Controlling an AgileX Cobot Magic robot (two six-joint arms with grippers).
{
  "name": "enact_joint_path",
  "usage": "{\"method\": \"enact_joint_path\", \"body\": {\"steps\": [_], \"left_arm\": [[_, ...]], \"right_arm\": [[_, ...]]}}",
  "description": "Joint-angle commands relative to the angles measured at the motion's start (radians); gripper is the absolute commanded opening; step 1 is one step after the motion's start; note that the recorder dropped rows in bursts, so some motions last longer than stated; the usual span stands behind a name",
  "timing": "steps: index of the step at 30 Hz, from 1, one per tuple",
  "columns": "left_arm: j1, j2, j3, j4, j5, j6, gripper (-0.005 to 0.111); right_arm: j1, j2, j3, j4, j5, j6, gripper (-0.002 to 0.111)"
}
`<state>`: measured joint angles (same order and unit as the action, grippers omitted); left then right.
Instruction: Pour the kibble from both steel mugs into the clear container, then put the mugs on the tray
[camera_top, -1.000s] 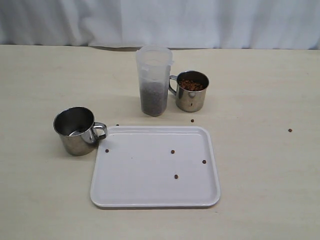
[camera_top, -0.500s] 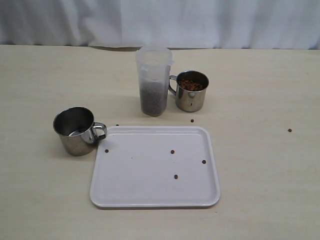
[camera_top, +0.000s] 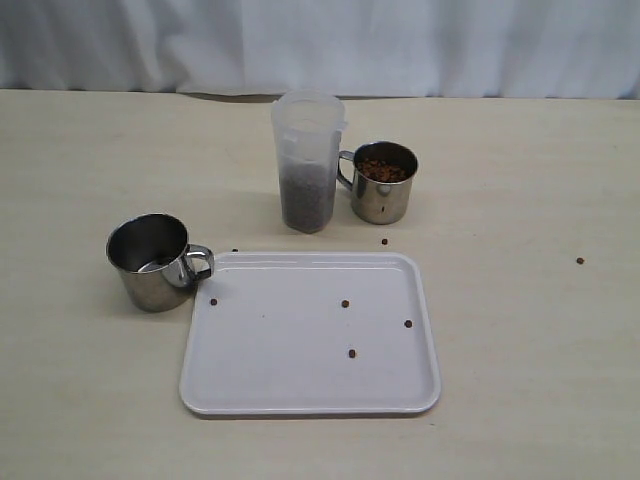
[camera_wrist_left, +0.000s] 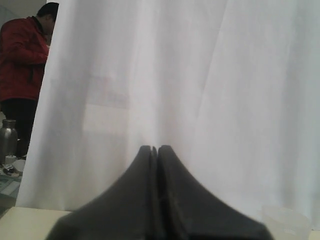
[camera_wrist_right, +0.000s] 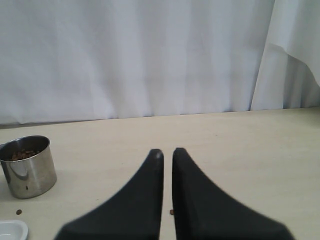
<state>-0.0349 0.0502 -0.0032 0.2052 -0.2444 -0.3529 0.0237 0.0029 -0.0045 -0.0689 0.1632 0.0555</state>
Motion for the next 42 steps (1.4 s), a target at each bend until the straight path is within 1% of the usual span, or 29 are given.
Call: {"method": "enact_joint_path", "body": {"steps": [1,2,3,5,6,7,10,17,22,23,25,26,27,29,30,31,35,36,38,39,41,42], "left_arm": [[-0.005,-0.006,0.003,-0.009,-0.005,-0.007,0.0],[-0.005,-0.006,0.003,-0.009,-0.003,-0.007,0.0],[-0.005,-0.006,0.003,-0.009,-0.001,-0.007,0.0],[-0.005,-0.006,0.003,-0.009,-0.001,-0.007,0.0],[-0.005,-0.006,0.003,-0.009,-0.001,-0.007,0.0],[-0.005,-0.006,0.003,-0.009,-0.001,-0.007,0.0],[-0.005,-0.006,0.003,-0.009,-0.001,-0.007,0.0],[-0.005,-0.006,0.003,-0.009,-0.001,-0.007,0.0],[-0.005,-0.006,0.003,-0.009,-0.001,-0.007,0.0],[-0.005,-0.006,0.003,-0.009,-0.001,-0.007,0.0],[-0.005,-0.006,0.003,-0.009,-0.001,-0.007,0.0],[-0.005,-0.006,0.003,-0.009,-0.001,-0.007,0.0],[-0.005,-0.006,0.003,-0.009,-0.001,-0.007,0.0],[-0.005,-0.006,0.003,-0.009,-0.001,-0.007,0.0],[-0.005,-0.006,0.003,-0.009,-0.001,-0.007,0.0],[-0.005,-0.006,0.003,-0.009,-0.001,-0.007,0.0],[-0.005,-0.006,0.003,-0.009,-0.001,-0.007,0.0],[-0.005,-0.006,0.003,-0.009,-0.001,-0.007,0.0],[-0.005,-0.006,0.003,-0.009,0.002,-0.007,0.0],[-0.005,-0.006,0.003,-0.009,0.007,-0.007,0.0],[-0.005,-0.006,0.003,-0.009,0.012,-0.007,0.0],[-0.005,-0.006,0.003,-0.009,0.012,-0.007,0.0]], "right_arm": [[0.002,-0.003,0.005,0.002,-0.029,-0.024,0.005],[0.002,-0.003,0.005,0.007,-0.065,-0.018,0.005],[0.002,-0.003,0.005,0.05,-0.104,0.008,0.005],[0.002,-0.003,0.005,0.215,-0.142,0.112,0.005],[0.002,-0.003,0.005,0.295,-0.157,0.12,0.005],[0.002,-0.003,0.005,0.328,-0.196,0.105,0.005],[0.002,-0.003,0.005,0.338,-0.391,0.105,0.005],[0.002,-0.003,0.005,0.355,-0.705,0.105,0.005],[0.002,-0.003,0.005,0.353,-1.03,0.117,0.005],[0.002,-0.003,0.005,0.343,-1.056,0.131,0.005],[0.002,-0.003,0.005,0.341,-1.022,0.272,0.005],[0.002,-0.003,0.005,0.341,-0.97,0.347,0.005],[0.002,-0.003,0.005,0.341,-0.867,0.368,0.005],[0.002,0.017,-0.036,0.31,-0.604,0.329,0.005],[0.002,0.063,-0.053,0.275,-0.532,0.298,0.005],[0.002,0.122,-0.058,0.224,-0.517,0.289,0.005],[0.002,0.42,-0.064,-0.043,-0.594,0.302,0.005],[0.002,0.508,-0.065,-0.117,-0.616,0.345,0.005],[0.002,0.687,-0.065,-0.306,-0.717,0.483,0.005],[0.002,0.756,-0.065,-0.343,-0.796,0.513,0.005],[0.002,0.918,-0.069,-0.349,-0.972,0.523,0.005],[0.002,0.978,-0.073,-0.346,-1.033,0.523,0.005]]}}
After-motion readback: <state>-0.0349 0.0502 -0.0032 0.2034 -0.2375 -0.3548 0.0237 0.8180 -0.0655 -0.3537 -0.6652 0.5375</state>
